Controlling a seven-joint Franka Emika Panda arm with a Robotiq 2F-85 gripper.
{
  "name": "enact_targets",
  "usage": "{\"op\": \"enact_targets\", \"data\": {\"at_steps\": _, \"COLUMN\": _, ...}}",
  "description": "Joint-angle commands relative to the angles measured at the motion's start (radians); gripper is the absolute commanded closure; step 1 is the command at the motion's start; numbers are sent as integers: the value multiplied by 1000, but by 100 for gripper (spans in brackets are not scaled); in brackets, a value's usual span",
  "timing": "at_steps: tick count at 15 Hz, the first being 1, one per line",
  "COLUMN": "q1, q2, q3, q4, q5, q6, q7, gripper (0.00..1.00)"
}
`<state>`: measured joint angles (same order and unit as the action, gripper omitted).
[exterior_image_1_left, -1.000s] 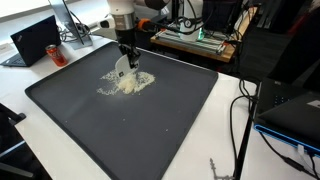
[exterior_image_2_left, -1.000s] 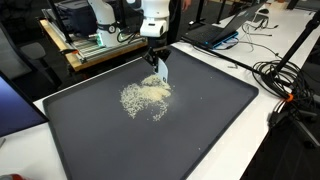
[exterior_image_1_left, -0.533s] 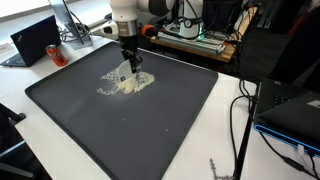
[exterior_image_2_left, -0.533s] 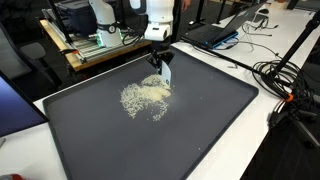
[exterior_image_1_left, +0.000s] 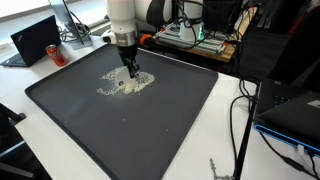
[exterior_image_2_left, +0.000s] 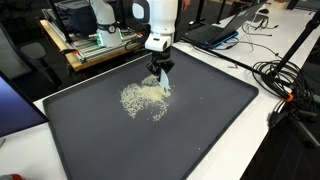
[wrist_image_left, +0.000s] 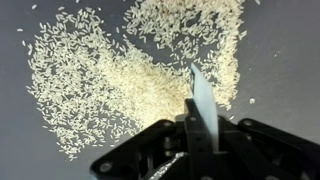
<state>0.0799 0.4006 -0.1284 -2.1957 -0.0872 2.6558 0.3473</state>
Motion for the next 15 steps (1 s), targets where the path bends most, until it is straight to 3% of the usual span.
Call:
{"op": "enact_targets", "data": {"at_steps": 1, "q1": 32, "q2": 48, "q3": -34, "q4": 52, "q5": -35, "q6": -18, "q7": 51, "gripper": 99}}
{"op": "enact_targets", "data": {"at_steps": 15, "q1": 93, "q2": 146, "q3": -60, "q4": 137, "q5": -56, "q6": -61, "q7": 66, "gripper": 99}}
